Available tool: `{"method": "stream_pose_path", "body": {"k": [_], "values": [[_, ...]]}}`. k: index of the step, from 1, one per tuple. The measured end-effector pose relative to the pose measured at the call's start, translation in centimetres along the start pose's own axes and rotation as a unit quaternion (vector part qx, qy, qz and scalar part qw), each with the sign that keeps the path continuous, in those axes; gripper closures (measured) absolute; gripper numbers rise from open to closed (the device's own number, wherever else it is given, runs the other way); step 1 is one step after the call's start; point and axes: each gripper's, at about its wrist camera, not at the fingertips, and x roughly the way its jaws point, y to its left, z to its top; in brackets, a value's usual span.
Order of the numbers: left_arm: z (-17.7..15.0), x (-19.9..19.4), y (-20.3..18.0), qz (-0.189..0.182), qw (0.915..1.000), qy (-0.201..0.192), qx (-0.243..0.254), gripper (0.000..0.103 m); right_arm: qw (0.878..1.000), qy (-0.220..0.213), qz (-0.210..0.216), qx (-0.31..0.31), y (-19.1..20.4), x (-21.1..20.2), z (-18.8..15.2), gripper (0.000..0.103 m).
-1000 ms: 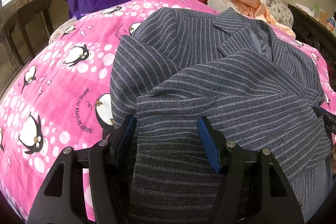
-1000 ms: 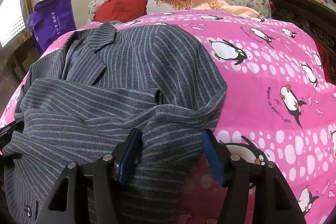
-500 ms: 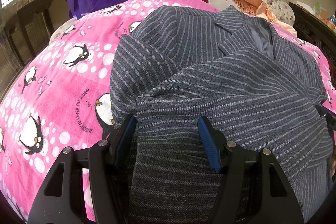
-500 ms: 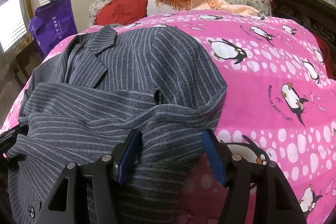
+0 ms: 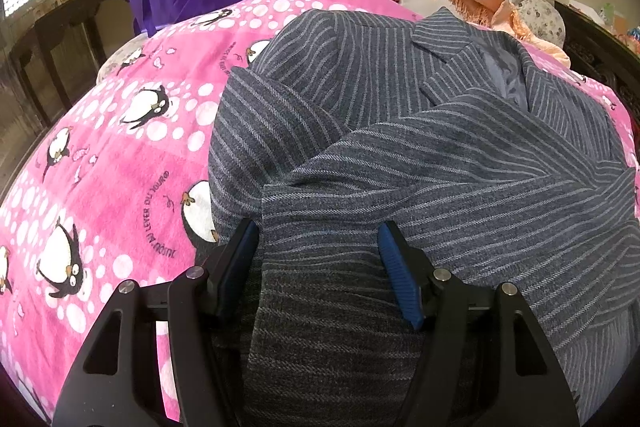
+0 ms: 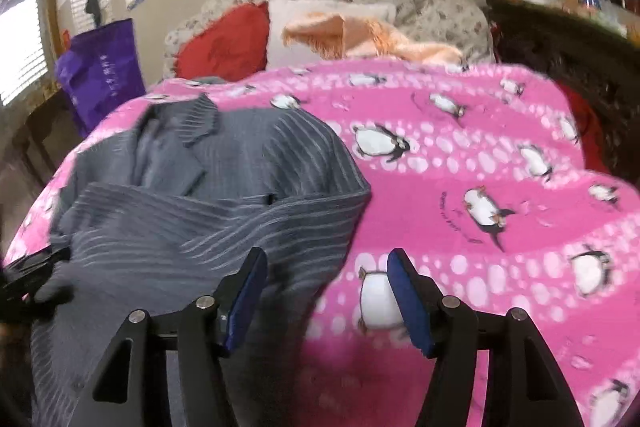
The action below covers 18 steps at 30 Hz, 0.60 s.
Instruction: Fold large clothes
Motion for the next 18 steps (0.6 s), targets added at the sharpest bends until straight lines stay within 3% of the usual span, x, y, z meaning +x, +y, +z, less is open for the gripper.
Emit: {"method": "stream_pose_path", "body": {"k": [3, 5, 7, 9, 10, 14, 16, 18], "values": [[0.1, 0.1, 0.1, -0.002, 1.0000, 0.000, -0.003, 0.039, 0.997, 0.021, 0.075, -0.028, 3.1, -1.8, -0.9, 0.042], [0.1, 0.1, 0.2, -0.004, 1.0000, 0.000, -0.005, 0.039, 0.993, 0.040, 0.101, -0.046, 5.2, -1.8, -1.9, 0.042], [0.1, 0.1, 0.2, -0.005, 1.0000, -0.001, -0.006, 0.039, 0.992, 0.070, 0.089, -0.047, 6.3, -0.3, -3.2, 0.043], [0.1, 0.1, 0.3, -0.006, 1.0000, -0.002, -0.005, 0.039, 0.990, 0.117, 0.076, -0.020, 5.4, 2.4, -4.5, 0.050], [0.1, 0.0, 0.3, -0.007, 1.0000, -0.002, -0.005, 0.039, 0.991, 0.109, 0.076, -0.014, 5.2, 2.1, -4.3, 0.051], [0.2, -0.6, 0.7, -0.019, 0.9998, 0.004, -0.005, 0.039, 0.994, 0.089, 0.054, -0.016, 5.6, -2.6, -2.4, 0.050], [0.6, -1.7, 0.9, -0.021, 0.9993, 0.024, 0.019, 0.039, 0.996, 0.073, 0.046, -0.034, 5.3, -5.8, -2.2, 0.049], [0.7, -3.9, 1.9, -0.031, 0.9985, 0.027, 0.037, 0.039, 0.996, 0.065, 0.042, -0.051, 4.6, -9.2, -3.5, 0.039]]}}
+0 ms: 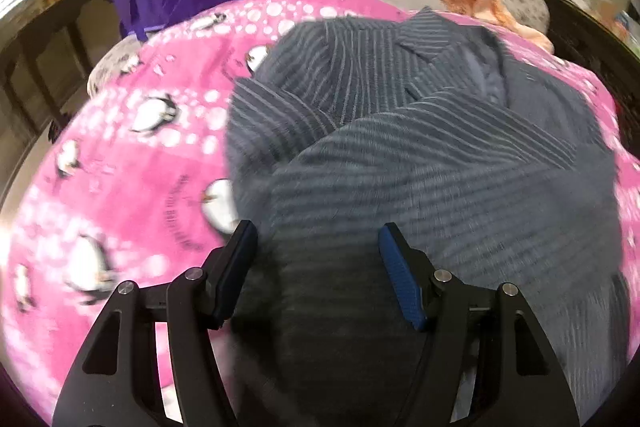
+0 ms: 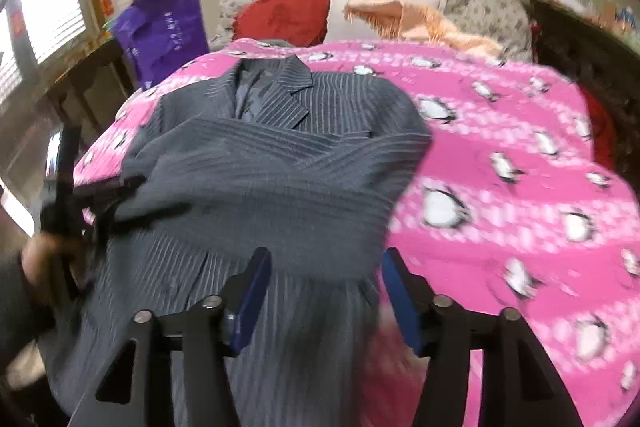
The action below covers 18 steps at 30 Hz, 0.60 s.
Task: Fold large clothes
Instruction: 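Fold the jacket side edge inward toward the buttons with both grippers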
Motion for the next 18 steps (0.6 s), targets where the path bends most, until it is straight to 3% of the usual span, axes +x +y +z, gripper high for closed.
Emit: {"method": "stream_pose_path", "body": {"k": [2, 4, 7, 11, 15, 18], "values": [[-1.1, -3.1, 1.7, -0.012, 0.9997, -0.013, 0.015, 0.039, 1.000, 0.006, 0.004, -0.007, -0.5, -2.1, -2.3, 0.038], [-2.8, -5.5, 3.6, -0.001, 0.9993, -0.017, 0.034, 0.039, 1.000, 0.014, 0.009, -0.012, -0.7, -3.9, -5.6, 0.038], [-6.7, -7.6, 6.3, 0.033, 0.9978, 0.001, 0.057, 0.039, 1.000, 0.023, 0.013, -0.012, -1.0, -5.4, -10.6, 0.038], [-12.1, -9.5, 8.4, 0.027, 0.9977, 0.028, 0.055, 0.039, 0.998, 0.032, 0.048, 0.036, -1.6, -5.9, -15.7, 0.038], [-15.8, -10.5, 9.1, 0.017, 0.9986, 0.050, 0.002, 0.039, 0.992, 0.050, 0.073, 0.092, -1.8, -4.8, -17.4, 0.038], [-16.6, -10.8, 8.5, 0.025, 0.9988, 0.039, -0.014, 0.034, 0.989, 0.056, 0.091, 0.104, -1.2, -4.2, -17.8, 0.038]]}}
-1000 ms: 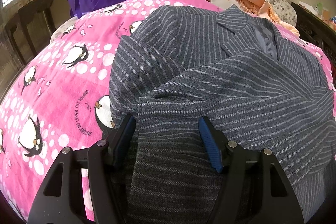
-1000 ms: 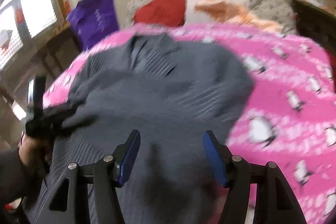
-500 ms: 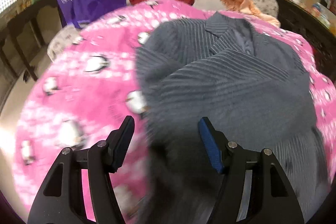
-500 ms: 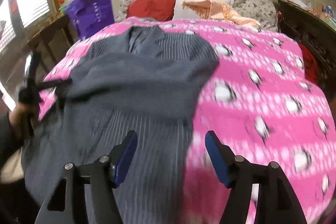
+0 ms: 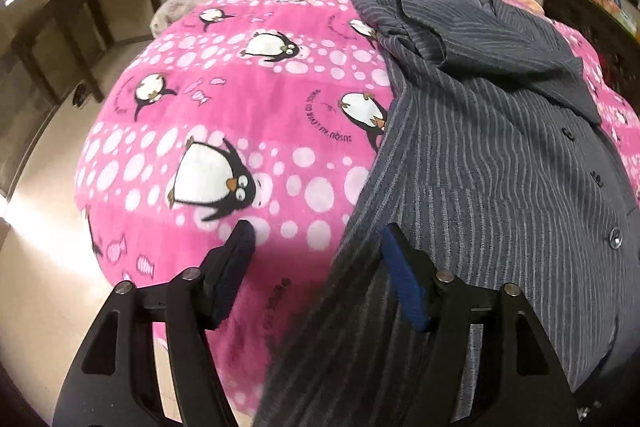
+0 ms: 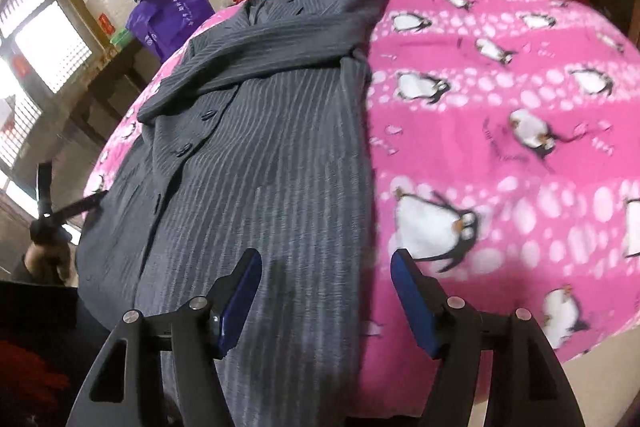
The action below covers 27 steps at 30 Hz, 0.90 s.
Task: Fold large clothes
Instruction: 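Fold the jacket side edge inward toward the buttons with both grippers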
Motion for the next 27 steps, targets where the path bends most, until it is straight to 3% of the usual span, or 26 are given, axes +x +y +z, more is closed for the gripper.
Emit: {"method": "stream_pose_path", "body": {"k": [6, 9, 17, 23, 27], "values": [[0.1, 0.7, -1.2, 0.027, 0.9996, 0.007, -0.009, 0.026, 0.999, 0.035, 0.005, -0.023, 1.5, 1.9, -0.7, 0.030], [0.2, 0.7, -1.1, 0.029, 0.9995, 0.006, -0.011, 0.026, 0.999, 0.030, 0.008, -0.014, 1.3, 2.3, -0.8, 0.027], [0.3, 1.1, -0.9, 0.026, 0.9996, 0.002, -0.012, 0.025, 0.997, 0.052, 0.001, -0.058, 2.8, 3.5, -1.1, 0.001], [0.2, 1.0, -0.8, 0.022, 0.9997, 0.003, -0.009, 0.024, 0.997, 0.058, 0.007, -0.058, 2.8, 3.7, -0.9, 0.001], [-0.2, -0.1, 0.0, -0.028, 0.9995, 0.006, 0.012, 0.024, 0.997, 0.054, 0.034, -0.040, 2.0, 2.2, -1.1, 0.016]]}}
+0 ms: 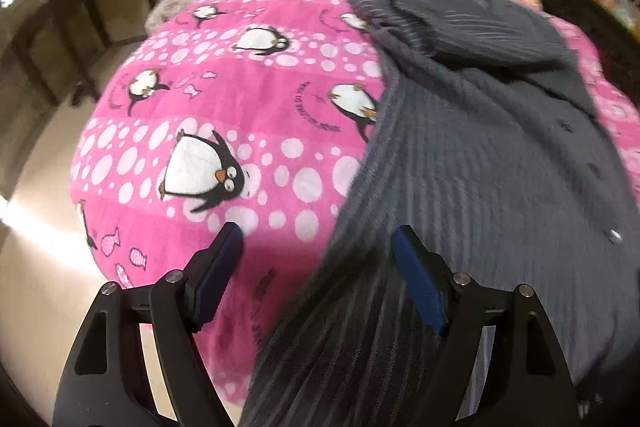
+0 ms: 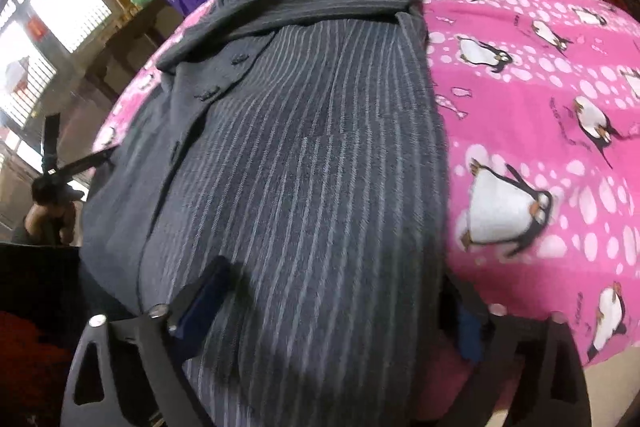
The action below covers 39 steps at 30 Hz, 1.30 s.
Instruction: Fold large clothes
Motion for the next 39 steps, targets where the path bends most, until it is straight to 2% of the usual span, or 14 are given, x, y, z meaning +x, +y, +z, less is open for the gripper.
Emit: {"method": "stream_pose_path", "body": {"k": [3, 6, 8, 11, 16, 19, 22, 24, 26, 29, 31, 32, 36, 39], "values": [[-0.8, -1.2, 1.0, -0.056, 0.9984, 0.001, 0.006, 0.024, 0.999, -0.012, 0.037, 0.019, -1.1, -1.4, -0.6, 0.024], [-1.5, -2.0, 0.2, -0.104, 0.9940, 0.018, 0.030, 0.024, 0.998, -0.017, 0.057, 0.022, -1.2, -2.3, -1.1, 0.030], [-2.1, -2.2, -0.8, -0.125, 0.9906, 0.031, 0.047, 0.016, 0.997, -0.014, 0.073, 0.009, -0.6, -2.6, -1.4, 0.031], [-2.3, -1.6, -1.2, -0.114, 0.9904, 0.031, 0.071, 0.016, 0.996, -0.011, 0.085, -0.016, 0.2, -2.7, -1.6, 0.032], [-0.3, -0.2, -0.6, -0.113, 0.9921, 0.028, 0.048, 0.016, 0.995, -0.021, 0.093, 0.014, -1.0, -2.0, -1.5, 0.038], [0.1, 0.8, -1.6, -0.109, 0.9899, 0.040, 0.082, 0.014, 0.994, -0.031, 0.104, 0.009, -0.7, -2.1, -1.7, 0.038], [0.2, 0.6, -2.4, -0.149, 0.9830, 0.048, 0.097, 0.012, 0.991, -0.049, 0.124, 0.003, -0.6, -2.6, -1.8, 0.038], [0.2, 0.3, -2.5, -0.168, 0.9800, 0.047, 0.097, 0.012, 0.992, -0.060, 0.114, 0.010, -1.1, -2.7, -1.9, 0.043], [0.4, 0.6, -2.4, -0.153, 0.9825, 0.044, 0.097, 0.026, 0.992, -0.051, 0.112, 0.020, -1.6, -2.4, -1.9, 0.044], [0.3, 0.6, -2.0, -0.141, 0.9853, 0.040, 0.088, 0.042, 0.993, -0.047, 0.108, -0.008, -0.7, -2.4, -1.5, 0.046], [0.2, 0.4, -1.9, -0.149, 0.9840, 0.044, 0.087, 0.058, 0.996, -0.039, 0.083, -0.017, -0.7, -1.9, -1.4, 0.054], [0.1, 0.2, -2.0, -0.154, 0.9830, 0.045, 0.089, 0.062, 0.997, -0.033, 0.076, -0.009, -1.1, -1.5, -1.4, 0.058], [0.1, 0.1, -2.3, -0.151, 0.9821, 0.042, 0.105, 0.062, 0.994, -0.051, 0.099, -0.012, -1.0, -2.0, -1.5, 0.058], [0.5, 1.0, -2.2, -0.163, 0.9807, 0.045, 0.098, 0.052, 0.995, -0.042, 0.084, -0.021, -1.0, -1.3, -1.7, 0.060]]}}
